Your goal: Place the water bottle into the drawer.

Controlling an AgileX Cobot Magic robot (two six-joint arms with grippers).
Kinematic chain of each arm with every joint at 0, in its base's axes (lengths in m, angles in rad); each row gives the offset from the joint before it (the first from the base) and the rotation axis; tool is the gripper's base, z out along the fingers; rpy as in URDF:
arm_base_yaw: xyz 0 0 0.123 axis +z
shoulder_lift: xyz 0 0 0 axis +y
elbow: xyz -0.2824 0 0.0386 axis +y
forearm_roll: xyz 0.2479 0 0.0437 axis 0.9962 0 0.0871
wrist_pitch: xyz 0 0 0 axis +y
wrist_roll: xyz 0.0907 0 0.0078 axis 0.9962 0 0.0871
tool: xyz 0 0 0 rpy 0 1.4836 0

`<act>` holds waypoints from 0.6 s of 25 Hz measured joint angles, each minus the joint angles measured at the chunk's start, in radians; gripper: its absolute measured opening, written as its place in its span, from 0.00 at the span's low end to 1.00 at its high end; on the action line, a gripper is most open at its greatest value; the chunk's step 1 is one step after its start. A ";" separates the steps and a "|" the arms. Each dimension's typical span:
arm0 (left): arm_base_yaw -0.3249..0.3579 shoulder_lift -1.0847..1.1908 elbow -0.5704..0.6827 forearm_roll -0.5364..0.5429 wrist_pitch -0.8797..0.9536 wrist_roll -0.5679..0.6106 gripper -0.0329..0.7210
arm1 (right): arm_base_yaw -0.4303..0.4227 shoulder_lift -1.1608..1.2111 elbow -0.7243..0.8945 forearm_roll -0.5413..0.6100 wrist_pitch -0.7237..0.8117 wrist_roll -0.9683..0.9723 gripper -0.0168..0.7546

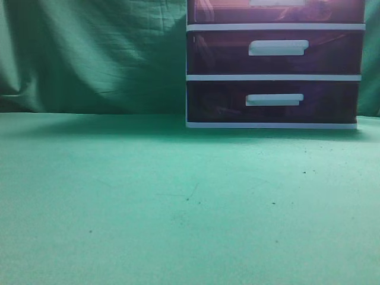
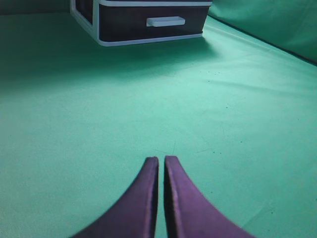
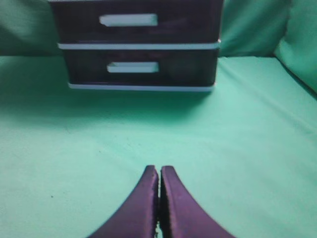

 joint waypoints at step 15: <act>0.000 0.000 0.000 0.000 0.000 0.000 0.04 | -0.065 0.000 0.000 -0.408 0.069 0.457 0.02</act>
